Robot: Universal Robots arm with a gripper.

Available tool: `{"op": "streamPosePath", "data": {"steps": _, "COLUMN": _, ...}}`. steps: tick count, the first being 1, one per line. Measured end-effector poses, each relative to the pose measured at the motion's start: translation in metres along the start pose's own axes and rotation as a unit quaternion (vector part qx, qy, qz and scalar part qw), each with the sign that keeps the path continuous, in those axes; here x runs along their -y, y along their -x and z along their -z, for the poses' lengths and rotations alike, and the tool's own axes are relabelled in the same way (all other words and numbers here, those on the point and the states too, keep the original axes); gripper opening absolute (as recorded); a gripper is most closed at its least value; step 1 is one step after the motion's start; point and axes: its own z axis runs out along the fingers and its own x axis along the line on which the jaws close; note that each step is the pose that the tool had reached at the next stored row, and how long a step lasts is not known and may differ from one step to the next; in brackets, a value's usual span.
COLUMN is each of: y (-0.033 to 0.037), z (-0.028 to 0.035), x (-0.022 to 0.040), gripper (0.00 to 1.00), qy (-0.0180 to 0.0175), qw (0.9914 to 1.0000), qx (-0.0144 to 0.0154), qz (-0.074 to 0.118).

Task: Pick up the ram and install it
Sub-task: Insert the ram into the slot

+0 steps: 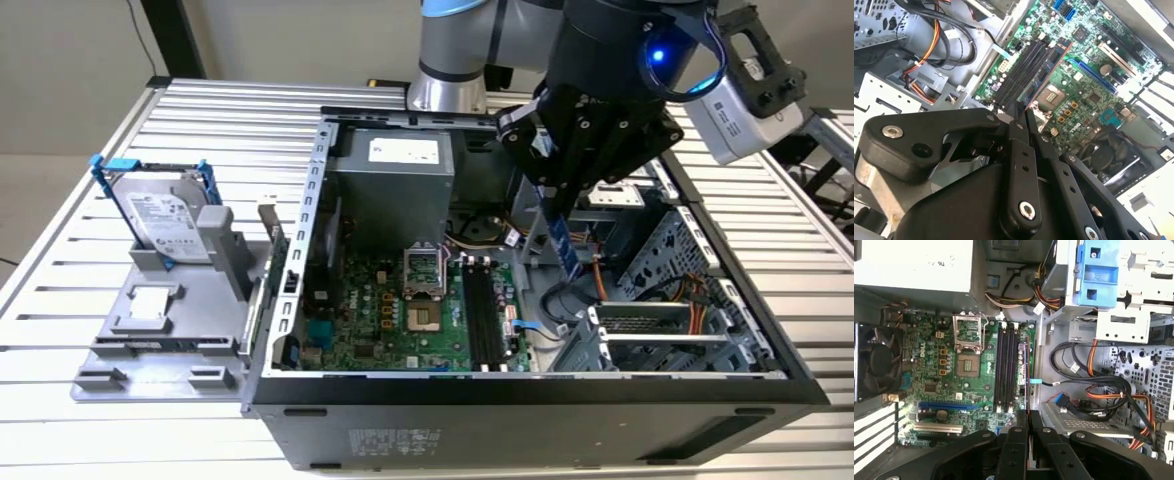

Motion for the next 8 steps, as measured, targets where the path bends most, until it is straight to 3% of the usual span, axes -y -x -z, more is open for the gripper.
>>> {"op": "streamPosePath", "data": {"steps": 8, "y": 0.0036, "z": -0.0108, "x": -0.0111, "gripper": 0.0, "qy": -0.0002, "qw": 0.99999, "qx": 0.0001, "qz": -0.004}}
